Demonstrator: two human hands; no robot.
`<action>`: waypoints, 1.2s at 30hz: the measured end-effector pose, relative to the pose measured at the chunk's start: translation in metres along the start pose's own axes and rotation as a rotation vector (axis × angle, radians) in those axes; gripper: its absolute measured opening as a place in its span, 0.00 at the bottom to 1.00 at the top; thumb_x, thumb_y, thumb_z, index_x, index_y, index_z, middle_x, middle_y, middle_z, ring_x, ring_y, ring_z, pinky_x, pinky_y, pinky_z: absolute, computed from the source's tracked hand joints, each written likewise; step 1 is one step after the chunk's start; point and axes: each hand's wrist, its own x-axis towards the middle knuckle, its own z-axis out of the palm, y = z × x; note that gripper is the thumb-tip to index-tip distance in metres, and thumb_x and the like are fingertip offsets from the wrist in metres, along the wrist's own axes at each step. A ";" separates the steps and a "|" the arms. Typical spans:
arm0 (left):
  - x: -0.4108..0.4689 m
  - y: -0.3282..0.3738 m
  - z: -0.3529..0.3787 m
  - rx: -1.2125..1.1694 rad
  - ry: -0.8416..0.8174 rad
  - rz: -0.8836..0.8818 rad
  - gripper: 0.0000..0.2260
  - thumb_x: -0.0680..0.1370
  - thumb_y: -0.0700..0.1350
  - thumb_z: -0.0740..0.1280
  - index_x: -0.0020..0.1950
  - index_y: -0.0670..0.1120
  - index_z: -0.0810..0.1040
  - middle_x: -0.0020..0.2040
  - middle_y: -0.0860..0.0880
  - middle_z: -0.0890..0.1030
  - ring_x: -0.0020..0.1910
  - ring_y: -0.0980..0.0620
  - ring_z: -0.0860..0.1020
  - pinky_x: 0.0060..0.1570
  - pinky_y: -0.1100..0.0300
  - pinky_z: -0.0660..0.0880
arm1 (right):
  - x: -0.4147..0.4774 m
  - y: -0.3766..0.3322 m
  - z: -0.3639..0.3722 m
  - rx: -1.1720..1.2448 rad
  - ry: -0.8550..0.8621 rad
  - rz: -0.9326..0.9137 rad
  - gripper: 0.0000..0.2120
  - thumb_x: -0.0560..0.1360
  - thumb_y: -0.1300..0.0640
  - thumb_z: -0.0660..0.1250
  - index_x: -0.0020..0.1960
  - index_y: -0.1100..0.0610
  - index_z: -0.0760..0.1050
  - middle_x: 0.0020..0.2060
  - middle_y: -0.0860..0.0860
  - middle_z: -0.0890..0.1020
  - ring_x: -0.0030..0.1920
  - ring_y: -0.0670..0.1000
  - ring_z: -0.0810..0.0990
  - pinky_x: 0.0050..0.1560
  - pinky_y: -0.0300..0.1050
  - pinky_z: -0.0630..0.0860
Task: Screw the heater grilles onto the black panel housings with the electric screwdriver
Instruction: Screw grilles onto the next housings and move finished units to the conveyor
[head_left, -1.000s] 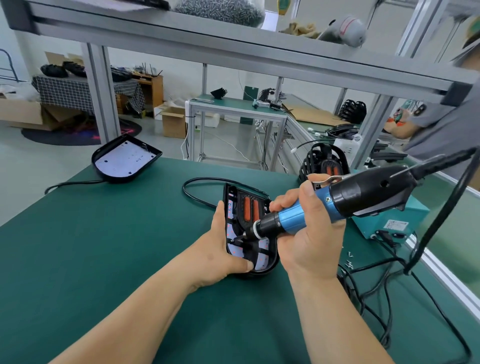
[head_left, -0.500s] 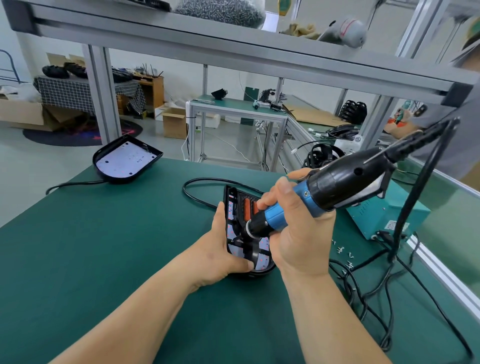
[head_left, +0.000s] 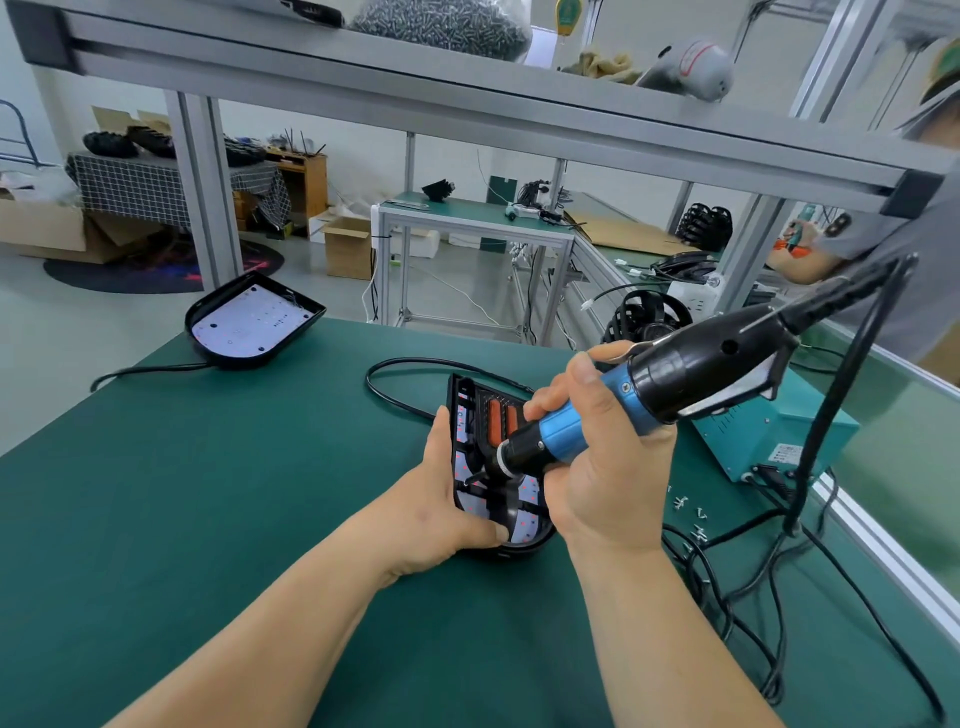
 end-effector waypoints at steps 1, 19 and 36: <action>0.000 0.000 0.000 -0.001 -0.006 0.001 0.61 0.64 0.43 0.75 0.77 0.60 0.29 0.54 0.65 0.83 0.54 0.61 0.82 0.52 0.72 0.74 | 0.000 0.000 0.000 0.002 -0.001 0.000 0.08 0.67 0.55 0.74 0.44 0.49 0.77 0.26 0.52 0.74 0.29 0.52 0.74 0.38 0.45 0.76; -0.004 0.006 0.001 0.026 0.008 0.010 0.61 0.63 0.45 0.75 0.78 0.60 0.32 0.56 0.62 0.83 0.58 0.56 0.81 0.68 0.55 0.72 | 0.002 0.002 -0.006 0.000 0.075 0.023 0.14 0.66 0.53 0.74 0.43 0.56 0.71 0.28 0.55 0.72 0.29 0.55 0.74 0.41 0.51 0.74; -0.012 0.008 -0.007 0.042 -0.002 -0.003 0.57 0.64 0.42 0.76 0.80 0.60 0.40 0.61 0.58 0.82 0.62 0.54 0.80 0.69 0.51 0.71 | 0.011 -0.009 -0.035 0.227 0.283 0.116 0.10 0.71 0.56 0.73 0.49 0.52 0.74 0.32 0.50 0.73 0.30 0.50 0.73 0.39 0.44 0.76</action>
